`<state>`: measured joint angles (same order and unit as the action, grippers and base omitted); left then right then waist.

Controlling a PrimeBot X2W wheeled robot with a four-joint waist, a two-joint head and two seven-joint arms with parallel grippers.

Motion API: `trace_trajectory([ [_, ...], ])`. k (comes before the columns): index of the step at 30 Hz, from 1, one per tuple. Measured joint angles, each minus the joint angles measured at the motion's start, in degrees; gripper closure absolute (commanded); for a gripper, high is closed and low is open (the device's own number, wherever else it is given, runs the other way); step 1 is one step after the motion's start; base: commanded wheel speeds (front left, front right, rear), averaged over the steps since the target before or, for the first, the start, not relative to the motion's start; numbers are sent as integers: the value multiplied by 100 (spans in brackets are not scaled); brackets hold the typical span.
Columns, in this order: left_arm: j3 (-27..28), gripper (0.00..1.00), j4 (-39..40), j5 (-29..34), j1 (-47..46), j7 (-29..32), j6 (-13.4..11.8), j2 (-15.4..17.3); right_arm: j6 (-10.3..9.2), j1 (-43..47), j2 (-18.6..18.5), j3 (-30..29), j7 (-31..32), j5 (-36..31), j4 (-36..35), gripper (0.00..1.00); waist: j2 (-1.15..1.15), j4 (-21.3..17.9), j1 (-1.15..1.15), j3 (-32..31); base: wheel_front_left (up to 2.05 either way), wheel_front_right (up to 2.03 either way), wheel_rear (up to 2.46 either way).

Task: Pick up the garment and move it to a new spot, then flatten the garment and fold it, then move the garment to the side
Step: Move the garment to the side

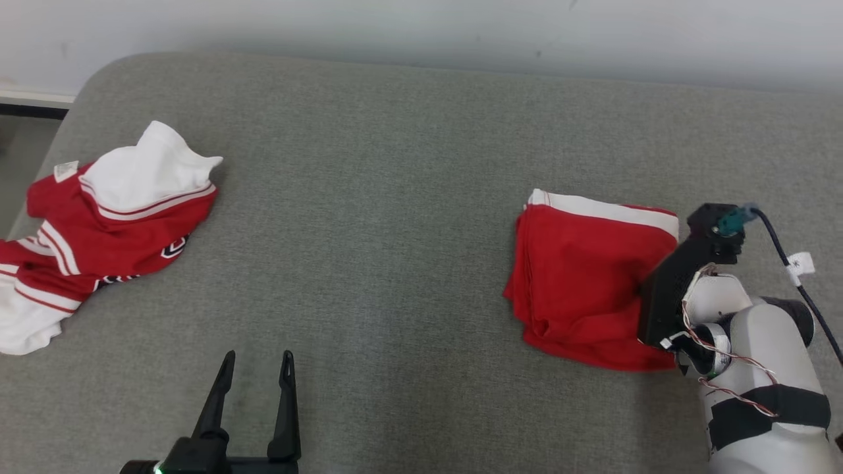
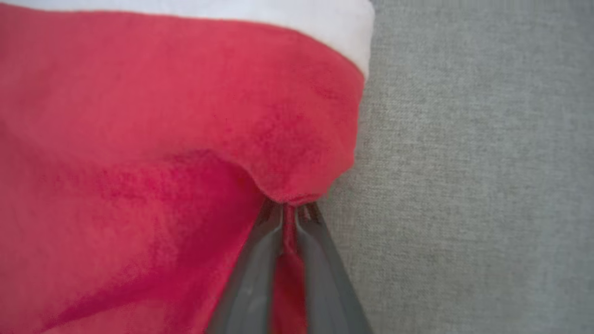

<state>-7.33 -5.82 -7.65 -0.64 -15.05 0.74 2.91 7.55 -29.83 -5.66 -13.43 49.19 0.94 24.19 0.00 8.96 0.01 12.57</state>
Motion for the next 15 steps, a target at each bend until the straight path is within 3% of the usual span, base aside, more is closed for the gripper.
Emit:
trace_trajectory([
  [5, 58, 0, 80, 37, -72, 1, -2, 1, 7, -151, -393, 637, -12, 111, -34, 100, 0, -259, 0, 88, 0, 0, 0],
  [15, 110, 0, 391, 301, -385, 0, 193, 27, 2, -408, -2063, 1822, 78, 538, -277, 100, 1, -1137, 0, 350, 0, 0, 0],
])
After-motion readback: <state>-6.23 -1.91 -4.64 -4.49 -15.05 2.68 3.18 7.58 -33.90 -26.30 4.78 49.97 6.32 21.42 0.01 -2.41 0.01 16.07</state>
